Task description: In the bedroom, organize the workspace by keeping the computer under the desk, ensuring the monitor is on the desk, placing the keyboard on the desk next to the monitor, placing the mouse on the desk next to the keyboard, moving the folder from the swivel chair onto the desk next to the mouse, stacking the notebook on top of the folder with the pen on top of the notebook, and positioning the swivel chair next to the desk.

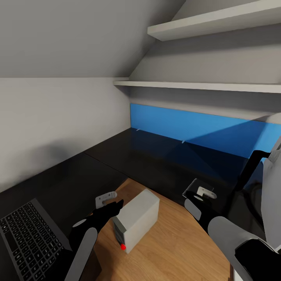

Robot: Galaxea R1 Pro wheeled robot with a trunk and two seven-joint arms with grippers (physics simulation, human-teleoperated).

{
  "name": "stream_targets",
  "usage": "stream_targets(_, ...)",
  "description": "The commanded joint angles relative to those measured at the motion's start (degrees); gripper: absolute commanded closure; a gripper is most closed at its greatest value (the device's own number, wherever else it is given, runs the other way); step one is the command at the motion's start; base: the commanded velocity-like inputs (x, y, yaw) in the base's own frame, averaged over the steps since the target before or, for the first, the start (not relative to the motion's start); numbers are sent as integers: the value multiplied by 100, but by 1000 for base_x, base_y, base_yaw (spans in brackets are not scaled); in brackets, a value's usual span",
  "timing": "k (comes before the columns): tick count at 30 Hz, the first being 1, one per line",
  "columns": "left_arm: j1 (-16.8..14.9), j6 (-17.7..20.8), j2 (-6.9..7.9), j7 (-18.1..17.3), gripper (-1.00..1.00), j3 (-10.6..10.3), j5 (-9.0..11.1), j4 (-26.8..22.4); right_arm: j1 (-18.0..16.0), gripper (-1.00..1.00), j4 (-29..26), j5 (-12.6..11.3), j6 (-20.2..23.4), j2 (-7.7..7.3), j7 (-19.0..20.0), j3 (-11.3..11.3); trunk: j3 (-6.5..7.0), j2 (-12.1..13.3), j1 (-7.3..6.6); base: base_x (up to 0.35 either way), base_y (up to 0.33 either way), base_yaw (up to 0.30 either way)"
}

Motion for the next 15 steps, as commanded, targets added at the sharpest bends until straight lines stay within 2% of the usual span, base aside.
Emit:
stream_targets(1, -4, 11, 0, 56, -100, -4, 60, -7, -4, -100, -7, -60, -25, -5, -25, 45, -6, -3, 0, 0, 0, 0)
stream_targets(8, -4, 11, 0, 56, -100, -4, 60, -7, -4, -100, -7, -60, -27, -5, -25, 45, -6, -3, 0, 0, 0, 0)
stream_targets(15, -4, 11, 0, 56, -100, -4, 56, -7, -4, -100, -7, -59, -26, -5, -25, 45, 120, 277, -154, 0, 0, 0)
